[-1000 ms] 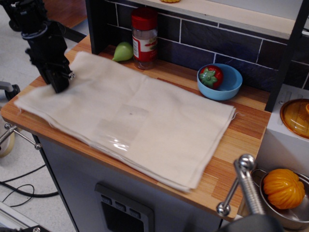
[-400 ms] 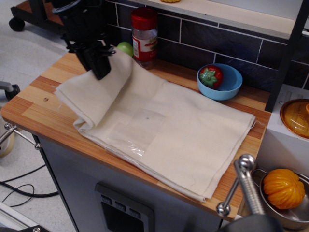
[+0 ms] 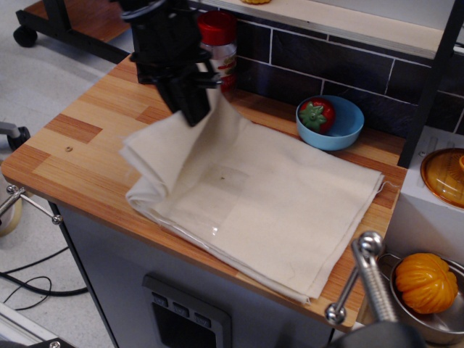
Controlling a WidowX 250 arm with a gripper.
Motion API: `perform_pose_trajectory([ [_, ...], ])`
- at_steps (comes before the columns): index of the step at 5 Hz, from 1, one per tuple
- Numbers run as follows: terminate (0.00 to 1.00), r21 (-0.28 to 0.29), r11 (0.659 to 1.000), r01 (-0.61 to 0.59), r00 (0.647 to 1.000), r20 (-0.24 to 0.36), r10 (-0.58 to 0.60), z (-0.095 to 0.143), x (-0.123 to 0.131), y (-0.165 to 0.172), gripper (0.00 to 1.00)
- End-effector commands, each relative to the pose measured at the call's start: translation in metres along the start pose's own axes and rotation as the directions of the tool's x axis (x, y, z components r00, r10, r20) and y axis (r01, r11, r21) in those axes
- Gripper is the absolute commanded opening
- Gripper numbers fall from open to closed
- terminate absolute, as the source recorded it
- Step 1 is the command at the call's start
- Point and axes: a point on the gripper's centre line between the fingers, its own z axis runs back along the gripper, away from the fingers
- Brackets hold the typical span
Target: Fold cloth in half
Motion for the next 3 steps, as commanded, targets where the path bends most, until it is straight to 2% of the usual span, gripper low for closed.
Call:
perform_pose_trajectory([
  [1,0.0,0.003,1.0,0.026,0.999,0.031,-0.026,0.003,0.001,-0.052,0.0],
  [2,0.0,-0.02,0.999,0.031,1.0,-0.005,-0.031,-0.007,0.0,-0.083,0.0],
  [3,1.0,-0.013,1.0,0.021,0.998,-0.064,-0.022,-0.028,0.001,-0.107,1.0],
])
